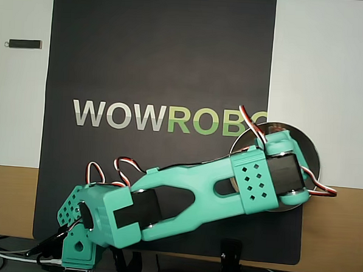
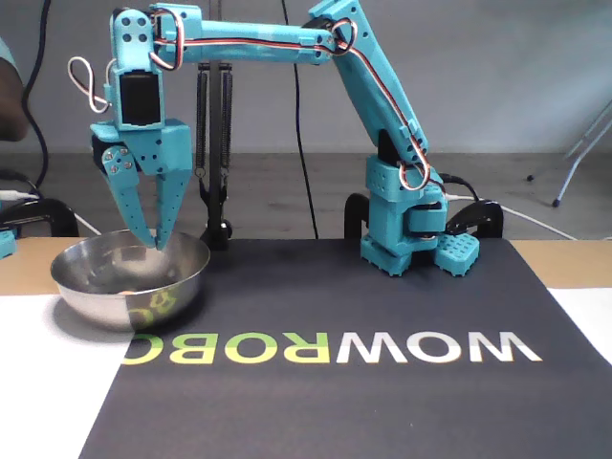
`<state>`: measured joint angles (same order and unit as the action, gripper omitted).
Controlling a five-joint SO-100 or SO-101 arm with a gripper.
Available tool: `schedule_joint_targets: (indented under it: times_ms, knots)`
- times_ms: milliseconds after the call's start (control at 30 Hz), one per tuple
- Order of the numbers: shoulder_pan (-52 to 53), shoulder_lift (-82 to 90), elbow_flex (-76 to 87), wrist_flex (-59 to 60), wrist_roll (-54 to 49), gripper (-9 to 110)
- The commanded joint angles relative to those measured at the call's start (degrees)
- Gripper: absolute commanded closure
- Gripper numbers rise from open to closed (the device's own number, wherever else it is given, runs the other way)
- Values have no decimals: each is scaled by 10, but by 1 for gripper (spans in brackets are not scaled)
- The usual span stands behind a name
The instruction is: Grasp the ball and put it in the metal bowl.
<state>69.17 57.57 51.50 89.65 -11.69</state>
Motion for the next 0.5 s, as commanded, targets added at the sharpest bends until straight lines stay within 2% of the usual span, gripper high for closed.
schedule_joint_targets:
  times_ms: [0, 467]
  knots:
    - [-4, 11, -24, 11, 3, 102]
    - [-72, 76, -17, 66, 5, 102]
